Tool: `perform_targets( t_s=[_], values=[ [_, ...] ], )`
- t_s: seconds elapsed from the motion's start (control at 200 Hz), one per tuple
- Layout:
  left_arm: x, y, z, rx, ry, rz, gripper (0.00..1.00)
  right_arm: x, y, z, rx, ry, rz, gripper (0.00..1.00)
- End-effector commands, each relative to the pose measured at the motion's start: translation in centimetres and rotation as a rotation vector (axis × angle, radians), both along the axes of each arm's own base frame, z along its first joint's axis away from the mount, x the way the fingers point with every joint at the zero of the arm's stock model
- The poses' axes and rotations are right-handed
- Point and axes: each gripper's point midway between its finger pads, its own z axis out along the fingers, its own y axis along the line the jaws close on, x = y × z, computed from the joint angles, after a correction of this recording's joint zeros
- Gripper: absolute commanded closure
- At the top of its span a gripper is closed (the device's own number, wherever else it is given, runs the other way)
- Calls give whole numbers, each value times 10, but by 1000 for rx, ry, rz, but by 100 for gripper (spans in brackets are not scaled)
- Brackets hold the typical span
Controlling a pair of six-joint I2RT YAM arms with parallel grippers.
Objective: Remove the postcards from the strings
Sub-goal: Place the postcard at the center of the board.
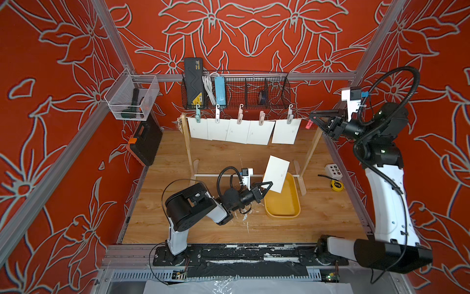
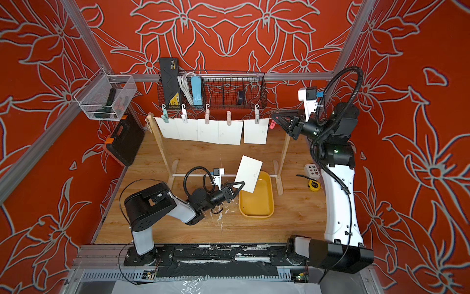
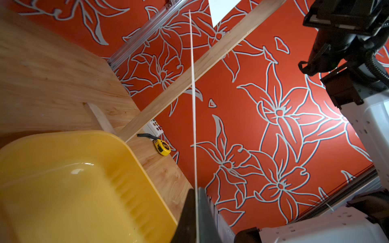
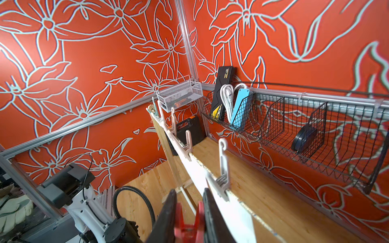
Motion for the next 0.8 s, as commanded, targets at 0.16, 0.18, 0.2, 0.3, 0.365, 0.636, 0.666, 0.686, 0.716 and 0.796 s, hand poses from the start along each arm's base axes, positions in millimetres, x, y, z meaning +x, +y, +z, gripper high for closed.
perform_targets(
  t_s=[0.16, 0.18, 0.2, 0.3, 0.365, 0.636, 0.666, 0.686, 0.716, 0.796],
  values=[
    [-23, 79, 35, -95, -94, 123, 100, -18, 29, -87, -92, 162, -38, 78],
    [-24, 84, 32, -84, -86, 128, 100, -19, 31, -93, -95, 174, -42, 78],
    [-25, 88, 29, -76, -77, 135, 100, -21, 33, -98, -97, 181, -44, 78],
    [-26, 105, 18, -33, -37, 171, 100, -27, 36, -128, -130, 227, -76, 79],
    [-28, 112, 12, 1, -21, 187, 100, -31, 38, -143, -148, 247, -87, 79],
    [-30, 151, -30, 157, 96, 292, 100, -32, 41, -204, -198, 384, -146, 79],
    [-28, 154, -36, 175, 117, 309, 100, -32, 42, -212, -200, 400, -150, 79],
    [-28, 156, -39, 187, 130, 317, 100, -33, 43, -217, -202, 408, -152, 78],
    [-28, 159, -44, 206, 143, 327, 100, -33, 43, -226, -213, 425, -161, 78],
    [-26, 166, -54, 240, 173, 358, 100, -35, 43, -249, -233, 468, -182, 79]
  ],
)
